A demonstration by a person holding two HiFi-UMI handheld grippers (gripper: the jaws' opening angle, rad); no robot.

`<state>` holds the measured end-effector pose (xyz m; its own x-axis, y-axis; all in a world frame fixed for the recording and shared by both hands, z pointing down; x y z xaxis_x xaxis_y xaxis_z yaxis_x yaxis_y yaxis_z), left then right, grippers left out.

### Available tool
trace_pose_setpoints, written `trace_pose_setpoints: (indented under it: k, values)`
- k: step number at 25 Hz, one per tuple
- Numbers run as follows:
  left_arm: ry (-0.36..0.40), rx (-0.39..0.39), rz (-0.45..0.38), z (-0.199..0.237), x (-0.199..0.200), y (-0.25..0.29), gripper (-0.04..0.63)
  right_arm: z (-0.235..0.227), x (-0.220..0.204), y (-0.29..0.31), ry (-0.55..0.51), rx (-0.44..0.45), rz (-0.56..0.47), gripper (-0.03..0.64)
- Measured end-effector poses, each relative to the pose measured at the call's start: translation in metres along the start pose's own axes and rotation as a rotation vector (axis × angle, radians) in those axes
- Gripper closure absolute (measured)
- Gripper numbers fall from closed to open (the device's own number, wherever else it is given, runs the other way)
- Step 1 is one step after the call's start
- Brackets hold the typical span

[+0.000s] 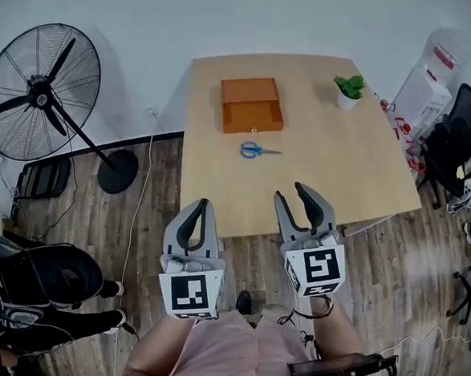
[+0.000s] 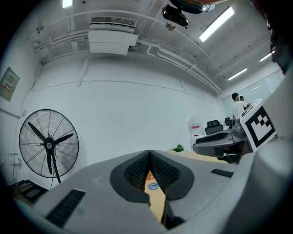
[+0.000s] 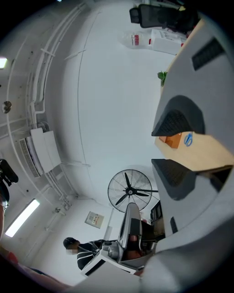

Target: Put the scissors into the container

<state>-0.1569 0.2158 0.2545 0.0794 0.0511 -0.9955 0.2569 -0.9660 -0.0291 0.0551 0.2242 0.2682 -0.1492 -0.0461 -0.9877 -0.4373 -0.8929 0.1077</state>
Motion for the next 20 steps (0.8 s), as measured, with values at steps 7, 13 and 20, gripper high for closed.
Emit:
trace_pose_setpoints:
  k: [7,13,20]
  values:
    - [0.019,-0.027,0.023,0.001,-0.011,0.029,0.591,-0.02,-0.004,0.023,0.005,-0.021,0.007,0.463]
    - [0.022,-0.017,0.038,-0.005,-0.016,0.06,0.591,-0.044,-0.012,0.05,0.013,0.0,0.013,0.463]
    - [0.032,0.029,0.058,-0.015,-0.018,0.117,0.591,-0.091,-0.021,0.09,0.024,0.05,0.016,0.463]
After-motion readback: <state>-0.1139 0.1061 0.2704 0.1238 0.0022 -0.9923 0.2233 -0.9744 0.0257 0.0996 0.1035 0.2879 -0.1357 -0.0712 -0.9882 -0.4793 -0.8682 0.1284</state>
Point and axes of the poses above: the fingertips, and each gripper's own axes: y forward along the fingers, z to its left, x out of its top, the point moved 9 cm from there along -y, backward along the fingers, and after that the axes turned 13 degrees about x, right-handed, at the moved point
